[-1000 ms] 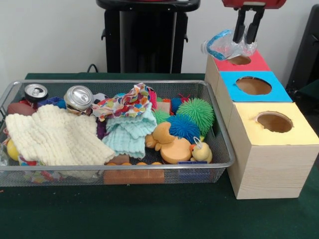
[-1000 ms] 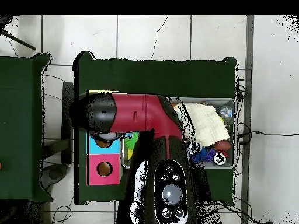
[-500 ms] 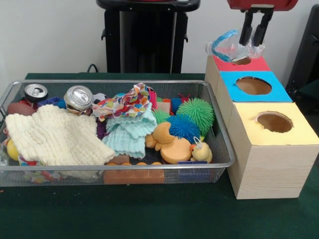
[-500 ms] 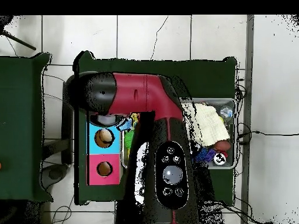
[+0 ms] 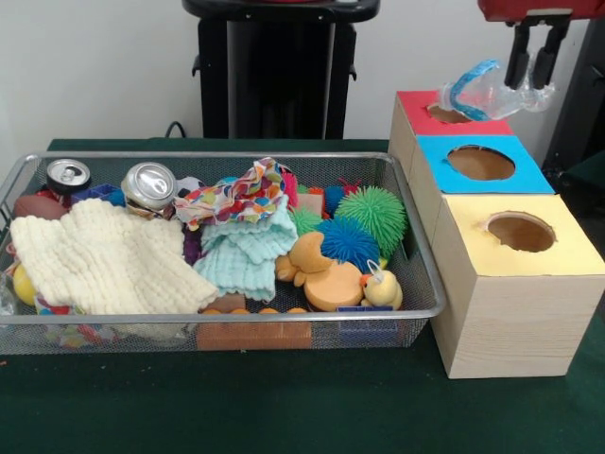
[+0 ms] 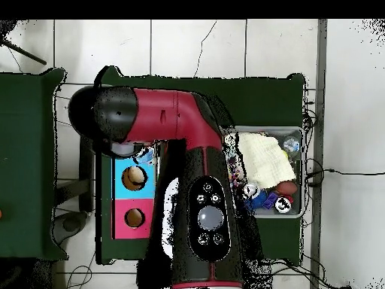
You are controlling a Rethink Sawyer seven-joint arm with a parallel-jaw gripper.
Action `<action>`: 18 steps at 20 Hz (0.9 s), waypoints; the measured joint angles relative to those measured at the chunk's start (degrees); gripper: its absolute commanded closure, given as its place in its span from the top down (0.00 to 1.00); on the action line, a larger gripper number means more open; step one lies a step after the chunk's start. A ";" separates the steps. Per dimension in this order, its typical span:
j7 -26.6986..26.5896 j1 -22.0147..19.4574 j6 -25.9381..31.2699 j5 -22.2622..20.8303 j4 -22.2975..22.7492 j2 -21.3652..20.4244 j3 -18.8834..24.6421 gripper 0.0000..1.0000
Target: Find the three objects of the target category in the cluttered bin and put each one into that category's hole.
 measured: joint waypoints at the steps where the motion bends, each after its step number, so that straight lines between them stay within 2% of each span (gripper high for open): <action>1: 0.00 0.28 -0.30 0.47 -0.01 0.01 0.00 0.00; 8: 0.00 1.29 -4.47 3.58 0.39 0.02 0.17 0.00; 12: 0.00 0.80 -9.77 6.11 1.78 -0.02 1.21 0.00; 18: 0.00 -1.95 -18.72 9.87 6.42 -0.39 5.20 0.00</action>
